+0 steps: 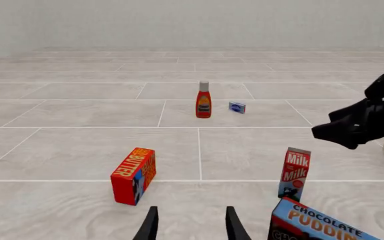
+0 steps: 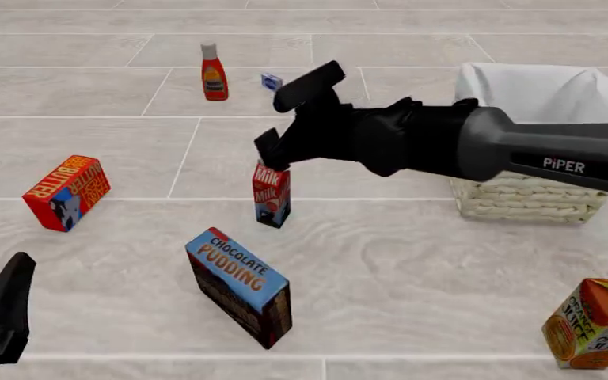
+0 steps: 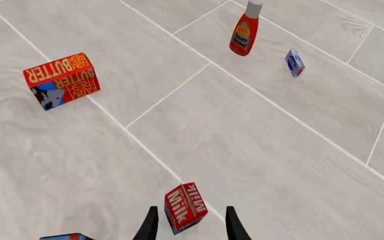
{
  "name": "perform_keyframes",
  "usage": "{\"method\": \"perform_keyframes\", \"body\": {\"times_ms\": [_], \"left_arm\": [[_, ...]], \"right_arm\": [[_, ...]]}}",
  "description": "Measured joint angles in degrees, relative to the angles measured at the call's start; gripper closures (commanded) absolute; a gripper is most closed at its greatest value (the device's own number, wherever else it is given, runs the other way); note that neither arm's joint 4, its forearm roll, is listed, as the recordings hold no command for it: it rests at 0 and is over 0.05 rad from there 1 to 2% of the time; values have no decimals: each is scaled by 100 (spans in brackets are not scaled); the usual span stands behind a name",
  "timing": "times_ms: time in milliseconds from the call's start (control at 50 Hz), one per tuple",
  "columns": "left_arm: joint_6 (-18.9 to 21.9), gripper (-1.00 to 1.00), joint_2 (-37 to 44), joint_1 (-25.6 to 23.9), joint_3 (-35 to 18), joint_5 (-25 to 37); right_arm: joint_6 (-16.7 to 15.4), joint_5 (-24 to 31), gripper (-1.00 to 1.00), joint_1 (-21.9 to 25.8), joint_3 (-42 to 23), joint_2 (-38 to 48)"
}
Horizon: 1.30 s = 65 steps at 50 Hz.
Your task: Pick the milk and place it in the basket.
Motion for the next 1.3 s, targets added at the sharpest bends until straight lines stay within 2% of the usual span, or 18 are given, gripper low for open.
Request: {"method": "perform_keyframes", "body": {"times_ms": [660,1300], "left_arm": [[0,-100,0,0,0,0],[0,-100,0,0,0,0]], "right_arm": [[303,-201,-100,-7,-323,864],[400,-348,-100,-4,-393,1309]]}}
